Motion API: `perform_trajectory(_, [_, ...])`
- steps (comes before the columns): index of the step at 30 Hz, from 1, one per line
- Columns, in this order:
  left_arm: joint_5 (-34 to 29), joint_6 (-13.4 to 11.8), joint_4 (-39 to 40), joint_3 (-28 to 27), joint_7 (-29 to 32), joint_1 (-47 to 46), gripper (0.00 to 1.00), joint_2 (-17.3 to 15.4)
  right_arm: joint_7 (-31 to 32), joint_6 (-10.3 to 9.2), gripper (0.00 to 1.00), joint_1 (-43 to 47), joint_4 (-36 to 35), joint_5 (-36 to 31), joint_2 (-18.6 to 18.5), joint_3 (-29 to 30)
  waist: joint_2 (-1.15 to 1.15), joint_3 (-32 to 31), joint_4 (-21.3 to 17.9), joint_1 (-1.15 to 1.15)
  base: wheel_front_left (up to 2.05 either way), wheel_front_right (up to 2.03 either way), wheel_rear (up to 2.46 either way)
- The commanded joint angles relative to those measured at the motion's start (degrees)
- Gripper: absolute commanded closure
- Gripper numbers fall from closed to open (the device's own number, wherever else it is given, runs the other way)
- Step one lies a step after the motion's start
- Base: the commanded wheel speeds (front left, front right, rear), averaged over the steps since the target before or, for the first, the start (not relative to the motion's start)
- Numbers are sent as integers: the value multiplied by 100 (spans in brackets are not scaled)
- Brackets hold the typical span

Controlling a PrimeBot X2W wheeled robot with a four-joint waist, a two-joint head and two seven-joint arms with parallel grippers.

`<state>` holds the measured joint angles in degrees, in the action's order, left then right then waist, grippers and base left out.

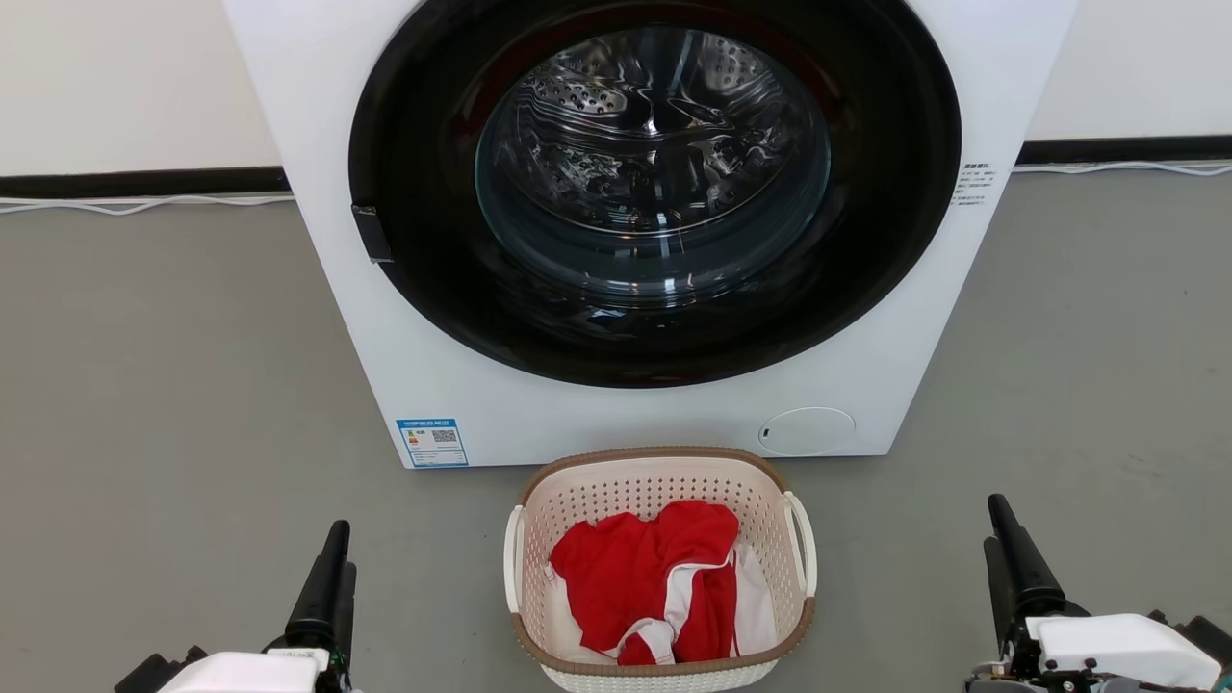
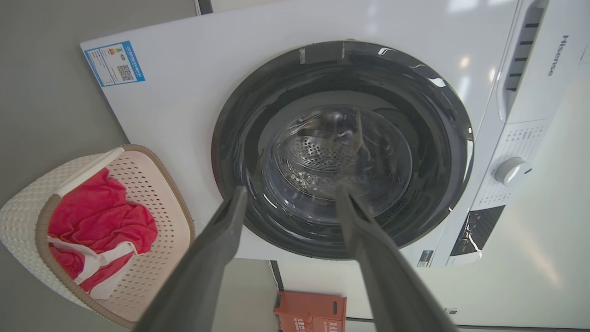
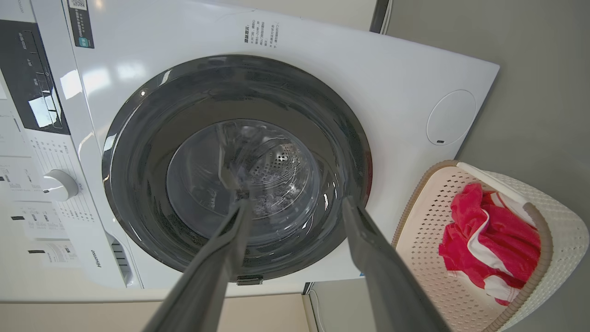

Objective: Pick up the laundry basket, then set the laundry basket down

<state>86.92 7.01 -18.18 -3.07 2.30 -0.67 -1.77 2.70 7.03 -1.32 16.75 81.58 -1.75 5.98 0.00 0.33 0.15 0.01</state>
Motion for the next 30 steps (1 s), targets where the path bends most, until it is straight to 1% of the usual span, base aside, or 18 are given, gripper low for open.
perform_trajectory(1, [-132,9,122,-12,-44,-172,0,-40,-83,12,0,-120,-201,-184,-73,-29,0,1,1,-1,0,0,0])
perform_trajectory(13, [-1011,-61,172,29,-246,-140,0,-49,-285,16,0,-74,-309,-1354,-70,-111,0,0,1,-1,0,0,0])
perform_trajectory(20, [-1461,-112,180,62,-363,-115,0,-54,-403,18,0,-62,-331,-1997,-135,-211,0,-6,-2,-1,0,0,0])
perform_trajectory(30, [-2272,-179,167,98,-531,-114,0,-61,-571,22,0,-56,-352,-2887,-203,-312,0,-12,4,-1,0,0,0])
